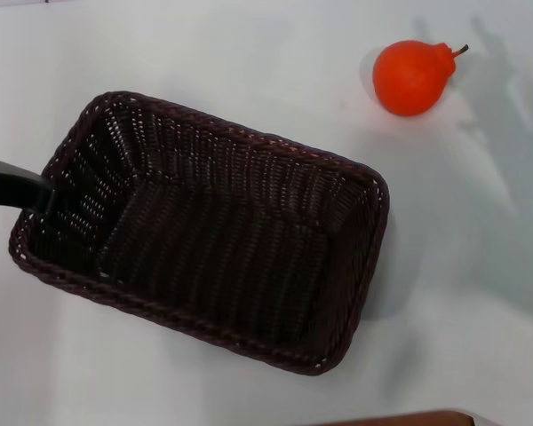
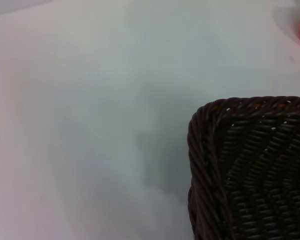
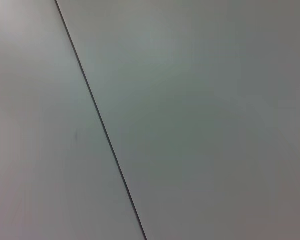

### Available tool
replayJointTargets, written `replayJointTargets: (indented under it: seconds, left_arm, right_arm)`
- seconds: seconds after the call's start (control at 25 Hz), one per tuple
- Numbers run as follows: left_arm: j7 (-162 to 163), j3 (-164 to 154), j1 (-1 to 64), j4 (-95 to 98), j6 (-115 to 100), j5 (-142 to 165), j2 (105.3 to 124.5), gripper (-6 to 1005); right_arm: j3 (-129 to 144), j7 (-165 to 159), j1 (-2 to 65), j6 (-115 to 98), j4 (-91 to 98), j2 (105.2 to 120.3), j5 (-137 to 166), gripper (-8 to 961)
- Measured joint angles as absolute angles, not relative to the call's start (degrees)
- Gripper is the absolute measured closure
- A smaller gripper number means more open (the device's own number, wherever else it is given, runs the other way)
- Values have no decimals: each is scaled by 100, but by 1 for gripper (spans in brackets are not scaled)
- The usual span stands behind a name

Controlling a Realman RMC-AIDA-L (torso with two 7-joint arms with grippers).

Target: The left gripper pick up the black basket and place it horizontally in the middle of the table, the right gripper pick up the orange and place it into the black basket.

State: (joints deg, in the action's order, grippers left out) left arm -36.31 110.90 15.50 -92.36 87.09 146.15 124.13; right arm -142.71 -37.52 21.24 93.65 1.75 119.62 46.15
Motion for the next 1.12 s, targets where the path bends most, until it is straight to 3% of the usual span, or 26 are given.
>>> replayJointTargets:
  seconds: [0.52, 1.12]
  left_arm:
    - [-1891, 11134, 1326, -9255, 8258, 13994, 12440, 837]
    - [-746, 11025, 450, -9475, 7198, 13459, 12452, 836]
  right_arm:
    - [-14275, -4054, 2267, 8669, -341, 11954, 4636, 92]
    - [-14212, -4419, 2532, 8210, -716, 11944, 4664, 105]
